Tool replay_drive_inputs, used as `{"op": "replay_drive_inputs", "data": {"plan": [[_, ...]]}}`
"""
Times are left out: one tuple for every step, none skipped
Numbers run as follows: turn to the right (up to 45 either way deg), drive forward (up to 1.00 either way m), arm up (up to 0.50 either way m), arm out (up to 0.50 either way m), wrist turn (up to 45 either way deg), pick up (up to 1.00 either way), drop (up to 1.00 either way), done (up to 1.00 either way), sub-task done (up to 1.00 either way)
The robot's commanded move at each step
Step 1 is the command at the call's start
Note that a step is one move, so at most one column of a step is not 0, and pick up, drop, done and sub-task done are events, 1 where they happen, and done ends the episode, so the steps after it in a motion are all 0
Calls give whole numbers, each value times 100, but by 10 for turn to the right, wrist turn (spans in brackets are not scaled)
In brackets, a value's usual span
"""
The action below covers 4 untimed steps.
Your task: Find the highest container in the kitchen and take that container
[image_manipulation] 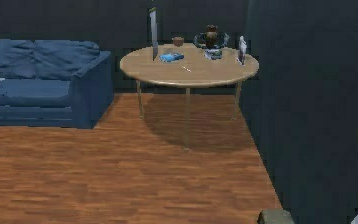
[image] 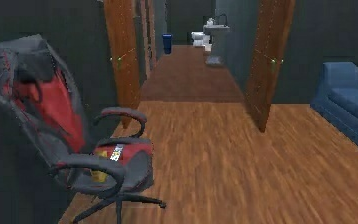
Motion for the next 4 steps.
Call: {"op": "replay_drive_inputs", "data": {"plan": [[30, 0, 0, 0, 0, 0, 0, 0, 0], [0, 65, 0, 0, 0, 0, 0, 0, 0], [0, 90, 0, 0, 0, 0, 0, 0, 0], [-30, 0, 0, 0, 0, 0, 0, 0, 0]]}}
